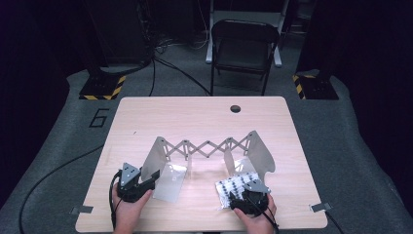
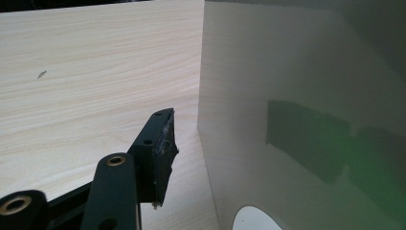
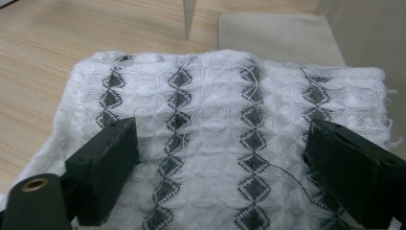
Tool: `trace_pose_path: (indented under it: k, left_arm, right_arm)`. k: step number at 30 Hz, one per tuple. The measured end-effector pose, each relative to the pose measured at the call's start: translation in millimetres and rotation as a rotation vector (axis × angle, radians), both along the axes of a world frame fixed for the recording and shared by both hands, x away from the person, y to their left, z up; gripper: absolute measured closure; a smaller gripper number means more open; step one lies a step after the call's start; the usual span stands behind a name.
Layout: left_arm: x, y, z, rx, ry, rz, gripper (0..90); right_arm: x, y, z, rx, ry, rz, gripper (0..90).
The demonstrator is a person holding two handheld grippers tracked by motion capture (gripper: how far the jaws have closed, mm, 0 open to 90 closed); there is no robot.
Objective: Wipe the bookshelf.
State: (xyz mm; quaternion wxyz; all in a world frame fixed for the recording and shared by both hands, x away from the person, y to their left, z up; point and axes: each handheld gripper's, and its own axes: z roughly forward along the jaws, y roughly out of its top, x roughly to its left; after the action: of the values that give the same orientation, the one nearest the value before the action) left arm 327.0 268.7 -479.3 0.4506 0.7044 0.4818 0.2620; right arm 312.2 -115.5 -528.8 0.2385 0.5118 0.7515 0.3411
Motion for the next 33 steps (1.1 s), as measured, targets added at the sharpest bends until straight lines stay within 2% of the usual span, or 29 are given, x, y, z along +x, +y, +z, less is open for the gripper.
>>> trace_pose_path:
  k: [3,6,8,10,12,14,17,20,21,23,27,29,30,31,32,33]
  left_arm:
    - [-0.1,0.4,0.1,-0.006,0.004,-0.003,47.8]
    - [-0.4,0.9,-0.2,-0.023,-0.011,0.004,51.4]
    - [-0.8,1.7,0.5,-0.020,-0.005,-0.002,53.5]
    - [-0.9,1.3,1.1,-0.026,-0.007,-0.006,54.8]
    - [-1.1,1.0,1.6,-0.025,-0.007,-0.008,56.9]
    - [-1.0,0.3,1.7,-0.029,-0.004,-0.011,59.7]
    - [-0.7,-0.6,1.9,-0.031,-0.002,-0.021,65.3]
    - [-0.2,-1.5,1.7,-0.024,0.005,-0.030,69.9]
    - [-0.2,-2.1,1.8,-0.019,0.008,-0.033,71.7]
    - [-0.2,-3.2,1.8,-0.017,0.008,-0.034,75.6]
    - [-0.2,-3.6,1.8,-0.013,0.005,-0.029,78.2]
    - [-0.4,-3.5,2.6,-0.002,0.012,-0.031,79.2]
    - [-0.3,-3.9,2.4,-0.003,0.009,-0.028,79.4]
    - [-0.4,-3.9,2.5,-0.003,0.011,-0.028,79.5]
    - [-0.5,-3.9,2.6,-0.002,0.012,-0.027,79.5]
    - [-0.3,-4.4,2.1,-0.005,0.005,-0.022,79.5]
  right_arm:
    - [-1.3,-1.8,0.5,-0.004,-0.008,0.004,20.1]
    - [-2.8,-6.3,0.7,-0.002,-0.035,0.012,37.6]
    - [-3.5,-10.0,1.1,0.005,-0.044,0.016,49.5]
    - [-3.4,-13.3,1.6,0.014,-0.043,0.021,57.7]
    - [-3.8,-15.1,1.7,0.045,-0.043,0.038,69.2]
    - [-3.9,-16.7,2.4,0.078,-0.031,0.042,73.6]
    - [-1.3,-19.7,9.7,0.094,-0.042,0.051,75.4]
    - [1.1,-20.9,17.8,0.099,-0.091,0.003,75.4]
    - [2.8,-21.5,20.6,0.079,-0.099,-0.011,75.6]
    - [7.4,-20.2,23.2,0.080,-0.110,-0.032,76.3]
    - [11.1,-17.3,25.9,0.048,-0.137,-0.053,76.4]
    - [14.7,-15.1,21.7,0.016,-0.135,-0.052,76.2]
    - [16.1,-14.5,18.9,0.009,-0.117,-0.049,75.9]
    - [19.5,-14.1,13.1,-0.013,-0.064,-0.029,75.4]
    - [21.0,-12.8,9.1,-0.010,-0.046,-0.028,74.6]
    - [21.3,-13.0,5.0,-0.034,-0.057,-0.009,74.1]
